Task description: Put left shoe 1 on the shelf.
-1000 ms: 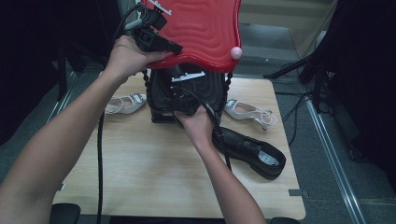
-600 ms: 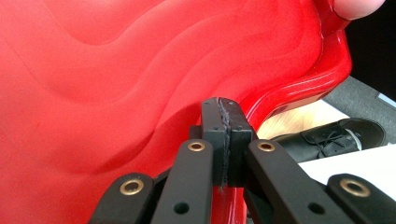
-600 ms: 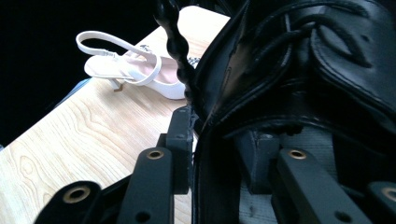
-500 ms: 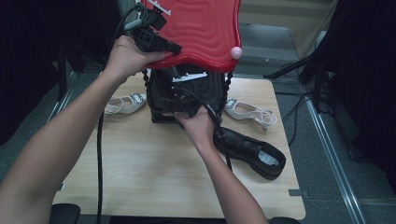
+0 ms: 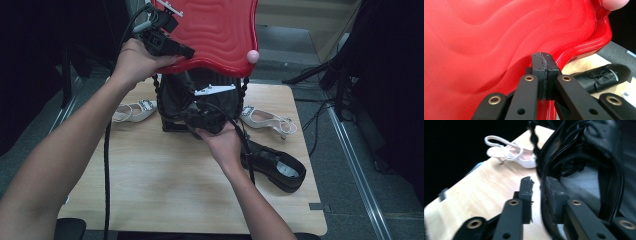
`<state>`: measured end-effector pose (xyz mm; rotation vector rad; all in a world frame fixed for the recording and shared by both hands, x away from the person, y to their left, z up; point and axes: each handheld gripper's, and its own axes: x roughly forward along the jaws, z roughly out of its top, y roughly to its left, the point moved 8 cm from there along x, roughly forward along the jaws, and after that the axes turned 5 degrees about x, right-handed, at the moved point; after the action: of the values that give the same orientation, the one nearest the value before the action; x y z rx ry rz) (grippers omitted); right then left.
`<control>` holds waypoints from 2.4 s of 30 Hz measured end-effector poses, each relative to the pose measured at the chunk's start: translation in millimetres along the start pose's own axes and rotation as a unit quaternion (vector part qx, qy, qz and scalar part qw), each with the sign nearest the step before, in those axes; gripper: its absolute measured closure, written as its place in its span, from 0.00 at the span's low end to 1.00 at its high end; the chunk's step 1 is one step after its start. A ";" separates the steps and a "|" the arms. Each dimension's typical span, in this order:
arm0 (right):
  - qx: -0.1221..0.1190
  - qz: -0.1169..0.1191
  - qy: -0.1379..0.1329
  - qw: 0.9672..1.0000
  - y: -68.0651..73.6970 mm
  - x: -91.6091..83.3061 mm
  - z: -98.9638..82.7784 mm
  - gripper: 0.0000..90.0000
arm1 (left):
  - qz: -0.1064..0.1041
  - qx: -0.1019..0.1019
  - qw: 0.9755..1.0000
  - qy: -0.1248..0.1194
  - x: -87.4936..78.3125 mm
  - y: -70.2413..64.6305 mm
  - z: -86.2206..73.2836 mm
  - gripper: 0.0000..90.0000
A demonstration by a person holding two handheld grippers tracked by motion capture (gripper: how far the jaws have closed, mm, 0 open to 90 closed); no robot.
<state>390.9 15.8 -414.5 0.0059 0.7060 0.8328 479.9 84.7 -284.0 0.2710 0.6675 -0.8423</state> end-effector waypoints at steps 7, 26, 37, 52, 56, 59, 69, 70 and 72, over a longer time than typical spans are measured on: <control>-0.004 0.021 0.001 1.000 5.5 -24.9 -21.3 1.00 | -0.001 0.002 1.000 -0.001 0.2 0.2 0.2 1.00; -0.009 0.000 0.046 0.999 -31.5 -2.9 -74.1 1.00 | 0.004 0.010 1.000 -0.005 0.2 -0.2 -0.3 1.00; 0.008 0.003 0.035 0.999 -28.8 1.7 -69.4 1.00 | 0.010 0.010 1.000 -0.004 -0.2 0.8 -0.7 1.00; 0.018 0.011 0.014 1.000 -25.8 1.7 -51.8 1.00 | 0.004 0.008 1.000 -0.005 -0.4 4.4 -1.5 1.00; 0.021 0.007 0.011 1.000 -26.0 10.3 -41.8 1.00 | 0.003 0.007 1.000 -0.005 -0.9 4.4 -1.9 1.00; 0.023 0.006 0.005 1.000 -26.3 19.1 -35.6 1.00 | 0.004 0.009 1.000 -0.005 -0.7 4.9 -1.8 1.00; 0.023 -0.002 -0.003 1.000 -22.1 40.0 -17.3 1.00 | 0.006 0.009 1.000 -0.007 -0.8 4.1 -1.9 1.00; 0.022 -0.005 -0.010 1.000 -21.8 44.5 -12.3 1.00 | 0.007 0.009 1.000 -0.007 -0.9 4.1 -2.0 1.00; 0.025 -0.005 -0.013 1.000 -21.7 46.5 -9.9 1.00 | 0.007 0.009 1.000 -0.007 -0.9 4.0 -2.0 1.00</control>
<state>421.2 29.9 -454.6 0.0569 0.7021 0.8043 481.8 88.8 -285.1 0.2854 0.6448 -0.8363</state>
